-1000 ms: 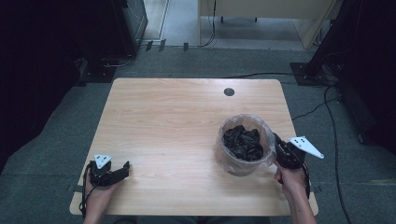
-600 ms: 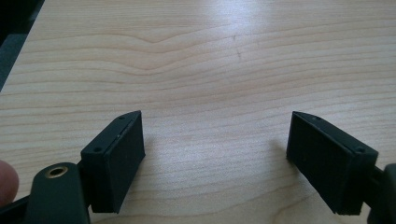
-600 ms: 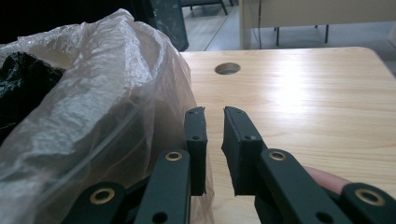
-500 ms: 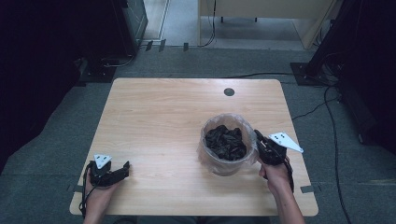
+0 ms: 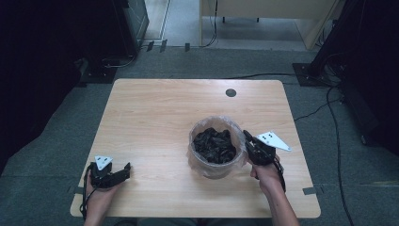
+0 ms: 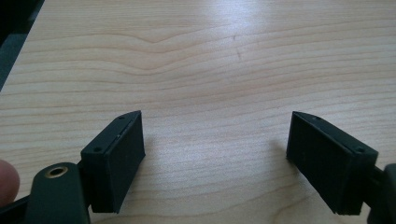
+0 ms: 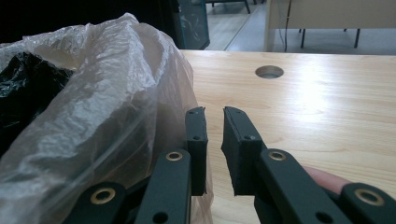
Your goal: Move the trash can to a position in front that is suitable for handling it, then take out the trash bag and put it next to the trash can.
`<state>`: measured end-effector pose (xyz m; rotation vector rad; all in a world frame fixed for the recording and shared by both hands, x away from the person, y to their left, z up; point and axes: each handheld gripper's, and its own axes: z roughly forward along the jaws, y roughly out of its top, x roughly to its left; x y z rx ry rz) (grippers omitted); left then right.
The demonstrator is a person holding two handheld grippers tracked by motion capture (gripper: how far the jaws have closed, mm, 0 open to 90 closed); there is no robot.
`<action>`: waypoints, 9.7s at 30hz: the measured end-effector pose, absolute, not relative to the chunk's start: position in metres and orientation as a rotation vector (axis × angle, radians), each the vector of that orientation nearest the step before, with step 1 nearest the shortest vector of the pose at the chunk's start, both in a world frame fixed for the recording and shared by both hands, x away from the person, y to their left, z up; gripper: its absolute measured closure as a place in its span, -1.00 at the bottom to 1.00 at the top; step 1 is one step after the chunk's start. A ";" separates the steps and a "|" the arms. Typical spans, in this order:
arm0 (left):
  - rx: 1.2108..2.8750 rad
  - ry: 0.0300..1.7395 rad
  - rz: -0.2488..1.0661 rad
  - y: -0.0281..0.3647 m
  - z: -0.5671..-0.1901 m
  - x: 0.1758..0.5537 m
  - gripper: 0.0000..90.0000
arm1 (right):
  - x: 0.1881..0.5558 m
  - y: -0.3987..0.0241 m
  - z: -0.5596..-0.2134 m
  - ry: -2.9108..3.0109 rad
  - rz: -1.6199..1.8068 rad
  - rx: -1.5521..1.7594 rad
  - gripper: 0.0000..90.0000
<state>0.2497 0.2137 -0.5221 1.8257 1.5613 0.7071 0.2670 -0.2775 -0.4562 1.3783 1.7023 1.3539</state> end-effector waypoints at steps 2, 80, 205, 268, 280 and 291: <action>1.825 1.561 0.707 0.214 -0.522 0.250 -0.59 | 0.267 -0.273 -0.456 1.710 1.360 1.372 0.79; 1.795 1.083 0.633 0.041 -0.470 0.213 1.00 | 0.200 -0.260 -0.502 1.745 1.182 1.547 0.01; 1.732 1.441 0.693 0.183 -0.498 0.238 -0.63 | 0.196 -0.190 -0.341 1.644 1.498 1.146 1.00; 1.858 1.537 0.684 0.205 -0.523 0.247 -0.76 | 0.233 -0.297 -0.399 1.418 1.277 1.412 1.00; 1.865 1.528 0.680 0.205 -0.523 0.247 -0.76 | 0.257 -0.284 -0.430 1.462 1.272 1.452 1.00; 1.870 1.522 0.677 0.205 -0.523 0.248 -0.76 | 0.258 -0.284 -0.436 1.507 1.319 1.441 0.59</action>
